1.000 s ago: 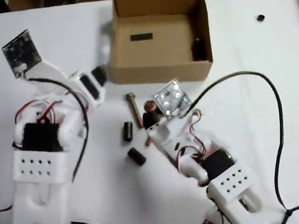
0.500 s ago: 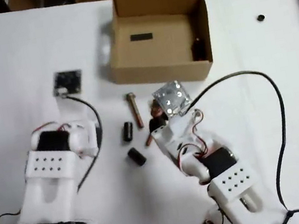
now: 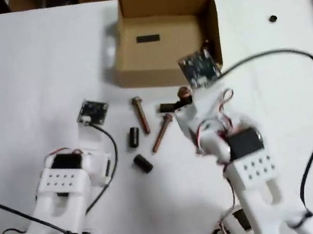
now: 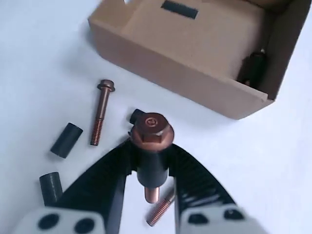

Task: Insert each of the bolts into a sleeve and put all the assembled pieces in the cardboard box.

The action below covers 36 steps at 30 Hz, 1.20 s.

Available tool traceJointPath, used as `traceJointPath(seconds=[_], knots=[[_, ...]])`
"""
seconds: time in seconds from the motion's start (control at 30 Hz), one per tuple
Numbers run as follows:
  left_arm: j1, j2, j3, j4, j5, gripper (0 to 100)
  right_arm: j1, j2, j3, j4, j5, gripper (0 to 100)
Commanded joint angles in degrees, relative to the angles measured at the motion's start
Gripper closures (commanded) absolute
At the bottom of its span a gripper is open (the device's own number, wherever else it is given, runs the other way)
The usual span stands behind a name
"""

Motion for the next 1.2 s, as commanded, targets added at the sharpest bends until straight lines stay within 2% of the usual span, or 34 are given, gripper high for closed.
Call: traceJointPath(seconds=[0.0, 0.13, 0.3, 0.43, 0.53, 0.73, 0.93, 1.17], knots=[[-0.35, -1.14, 0.31, -2.29, -0.44, 98, 1.98, 9.45, -14.59, 4.35, 0.88, 97.8], [-0.26, -1.14, 0.66, -2.29, -0.44, 98, 3.82, 21.76, -30.15, 8.66, 1.23, 97.8], [-0.44, -0.88, 0.75, -2.29, -0.44, 98, 6.29, 38.81, -49.85, 13.05, 6.51, 97.8], [-0.44, -0.97, 1.19, -2.29, -0.44, 98, 10.33, 53.49, -68.13, 14.29, 6.86, 97.8], [-0.44, -1.14, 2.51, -4.22, -0.44, 98, 12.00, 65.54, -81.14, 14.64, 9.76, 97.8], [-0.44, -1.14, 2.77, -4.66, -0.44, 98, 12.35, 86.64, -103.65, 17.80, 10.64, 97.8], [-0.44, -1.14, 2.77, -4.66, -0.44, 98, 11.38, 100.79, -117.19, 23.16, 10.55, 97.8], [-0.44, -1.14, 2.77, -4.66, -0.44, 98, 11.12, 109.32, -120.18, 22.11, 10.29, 97.4]])
